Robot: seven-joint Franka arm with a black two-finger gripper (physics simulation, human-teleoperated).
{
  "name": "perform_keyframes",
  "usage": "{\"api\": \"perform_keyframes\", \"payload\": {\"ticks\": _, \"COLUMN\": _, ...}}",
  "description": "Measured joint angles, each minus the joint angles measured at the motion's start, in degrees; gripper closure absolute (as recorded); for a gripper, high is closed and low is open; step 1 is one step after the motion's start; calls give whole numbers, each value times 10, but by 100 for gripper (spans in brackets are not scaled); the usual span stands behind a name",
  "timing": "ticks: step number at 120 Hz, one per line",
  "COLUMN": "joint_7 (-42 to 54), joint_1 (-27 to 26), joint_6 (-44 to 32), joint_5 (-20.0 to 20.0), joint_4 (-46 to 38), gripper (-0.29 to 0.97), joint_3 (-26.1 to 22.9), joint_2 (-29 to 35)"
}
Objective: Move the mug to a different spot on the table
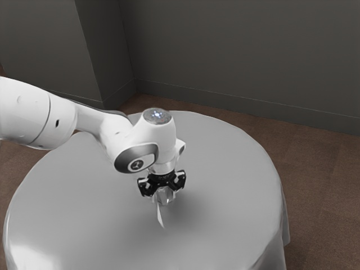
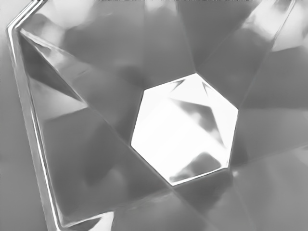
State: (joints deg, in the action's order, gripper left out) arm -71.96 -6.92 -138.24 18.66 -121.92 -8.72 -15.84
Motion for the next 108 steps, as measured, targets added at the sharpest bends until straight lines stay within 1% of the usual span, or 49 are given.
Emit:
{"api": "perform_keyframes", "payload": {"ticks": 12, "joint_7": -10, "joint_1": 0, "joint_6": 0, "joint_5": 3, "joint_4": 0, "gripper": 30, "joint_3": 4, "joint_2": -4}}
{"api": "perform_keyframes", "payload": {"ticks": 25, "joint_7": -19, "joint_1": -1, "joint_6": 0, "joint_5": 4, "joint_4": 1, "gripper": 44, "joint_3": 5, "joint_2": -5}}
{"api": "perform_keyframes", "payload": {"ticks": 42, "joint_7": -29, "joint_1": -4, "joint_6": 1, "joint_5": 7, "joint_4": 1, "gripper": 53, "joint_3": 5, "joint_2": -3}}
{"api": "perform_keyframes", "payload": {"ticks": 66, "joint_7": -41, "joint_1": -16, "joint_6": 6, "joint_5": 69, "joint_4": 0, "gripper": 58, "joint_3": 8, "joint_2": 19}}
{"api": "perform_keyframes", "payload": {"ticks": 78, "joint_7": -51, "joint_1": -19, "joint_6": 13, "joint_5": 119, "joint_4": -1, "gripper": 59, "joint_3": 12, "joint_2": 31}}
{"api": "perform_keyframes", "payload": {"ticks": 88, "joint_7": -59, "joint_1": -20, "joint_6": 20, "joint_5": 156, "joint_4": -1, "gripper": 62, "joint_3": 20, "joint_2": 38}}
{"api": "perform_keyframes", "payload": {"ticks": 108, "joint_7": -72, "joint_1": -19, "joint_6": 38, "joint_5": 196, "joint_4": 0, "gripper": 64, "joint_3": 38, "joint_2": 56}}
